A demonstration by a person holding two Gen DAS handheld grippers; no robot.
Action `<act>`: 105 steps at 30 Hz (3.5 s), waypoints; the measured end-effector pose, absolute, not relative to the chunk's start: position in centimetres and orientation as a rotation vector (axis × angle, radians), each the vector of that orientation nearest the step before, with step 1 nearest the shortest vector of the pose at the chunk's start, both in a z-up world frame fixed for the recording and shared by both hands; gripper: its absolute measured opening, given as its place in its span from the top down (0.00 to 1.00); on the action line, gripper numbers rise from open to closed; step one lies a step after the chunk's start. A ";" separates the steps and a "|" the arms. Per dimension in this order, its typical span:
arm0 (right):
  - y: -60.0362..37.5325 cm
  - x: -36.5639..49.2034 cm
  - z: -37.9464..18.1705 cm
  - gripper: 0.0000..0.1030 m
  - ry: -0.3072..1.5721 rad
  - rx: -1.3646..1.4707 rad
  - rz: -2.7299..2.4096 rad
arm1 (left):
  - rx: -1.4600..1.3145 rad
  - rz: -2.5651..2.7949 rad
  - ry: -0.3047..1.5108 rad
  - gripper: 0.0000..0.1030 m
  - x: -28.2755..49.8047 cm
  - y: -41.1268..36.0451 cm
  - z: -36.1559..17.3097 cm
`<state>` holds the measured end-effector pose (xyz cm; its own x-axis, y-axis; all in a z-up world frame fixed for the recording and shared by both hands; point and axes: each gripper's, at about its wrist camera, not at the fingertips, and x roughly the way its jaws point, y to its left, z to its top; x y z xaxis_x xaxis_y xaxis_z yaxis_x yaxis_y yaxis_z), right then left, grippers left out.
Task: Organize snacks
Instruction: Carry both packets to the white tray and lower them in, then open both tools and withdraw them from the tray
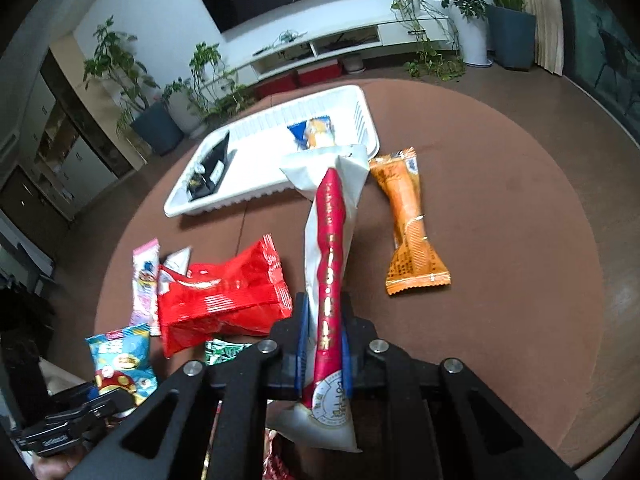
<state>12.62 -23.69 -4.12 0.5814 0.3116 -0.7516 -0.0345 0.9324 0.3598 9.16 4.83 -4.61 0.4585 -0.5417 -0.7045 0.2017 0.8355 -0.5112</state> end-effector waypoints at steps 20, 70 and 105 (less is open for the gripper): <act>-31.0 20.2 4.5 0.86 0.787 0.409 0.135 | -0.217 -0.448 0.886 0.70 24.8 6.5 5.2; -16.7 34.5 -2.9 0.71 1.009 0.074 0.260 | 0.036 -0.402 1.061 0.52 38.2 -2.1 -1.8; -21.1 3.0 -3.8 0.24 0.844 0.181 0.285 | -0.200 -0.279 0.997 0.00 4.3 3.4 -2.7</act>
